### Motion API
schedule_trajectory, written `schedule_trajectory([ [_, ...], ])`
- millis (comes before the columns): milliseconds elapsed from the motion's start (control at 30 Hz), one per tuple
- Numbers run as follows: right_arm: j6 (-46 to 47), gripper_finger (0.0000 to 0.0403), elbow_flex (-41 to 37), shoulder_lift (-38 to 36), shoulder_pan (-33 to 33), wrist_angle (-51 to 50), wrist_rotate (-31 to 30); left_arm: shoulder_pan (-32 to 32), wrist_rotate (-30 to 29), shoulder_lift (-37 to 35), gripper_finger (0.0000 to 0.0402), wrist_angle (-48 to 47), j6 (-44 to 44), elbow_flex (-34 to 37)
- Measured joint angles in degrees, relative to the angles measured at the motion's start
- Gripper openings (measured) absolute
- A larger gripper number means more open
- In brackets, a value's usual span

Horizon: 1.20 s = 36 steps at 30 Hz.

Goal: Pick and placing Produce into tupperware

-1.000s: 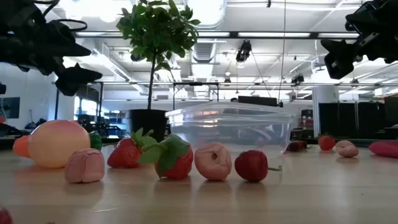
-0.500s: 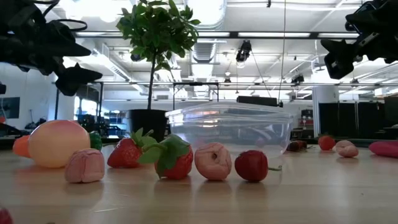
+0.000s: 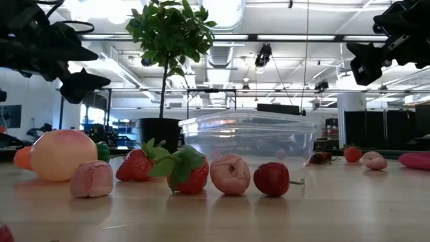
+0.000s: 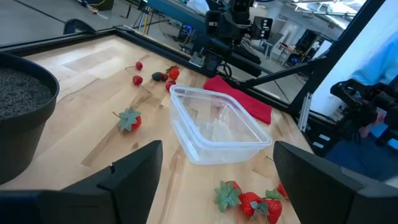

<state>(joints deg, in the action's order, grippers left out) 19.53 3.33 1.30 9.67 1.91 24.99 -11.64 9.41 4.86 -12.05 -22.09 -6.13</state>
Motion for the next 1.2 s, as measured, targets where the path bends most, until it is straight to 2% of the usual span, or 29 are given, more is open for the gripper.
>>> schedule_trajectory([
  [467,0.3,0.0247,0.0,0.0,0.0,1.0,-1.1,0.0,0.0,0.0,0.0293,0.0,0.0,0.0],
  [600,13.0,0.0247,0.0,0.0,0.0,7.7,-5.5,0.0,0.0,0.0,0.0293,0.0,0.0,0.0],
  [667,23.7,0.0247,0.0,0.0,0.0,12.2,-11.1,0.0,0.0,0.0,0.0293,0.0,0.0,0.0],
  [700,26.4,0.0247,0.0,0.0,0.0,13.6,-16.0,0.0,0.0,0.0,0.0293,0.0,0.0,0.0],
  [833,26.6,0.0247,0.0,0.1,0.0,18.5,-32.0,0.0,0.0,0.0,0.0293,0.0,0.0,0.0],
  [900,26.0,0.0247,0.0,0.4,0.0,22.4,-37.3,0.0,0.0,0.0,0.0293,0.0,0.0,0.0],
  [1033,27.0,0.0247,0.0,1.1,0.0,28.1,-39.0,0.0,0.0,0.0,0.0293,0.0,0.0,0.0],
  [1200,32.5,0.0247,0.0,1.1,0.0,28.7,-39.0,0.0,0.0,0.0,0.0293,0.0,0.0,0.0],
])
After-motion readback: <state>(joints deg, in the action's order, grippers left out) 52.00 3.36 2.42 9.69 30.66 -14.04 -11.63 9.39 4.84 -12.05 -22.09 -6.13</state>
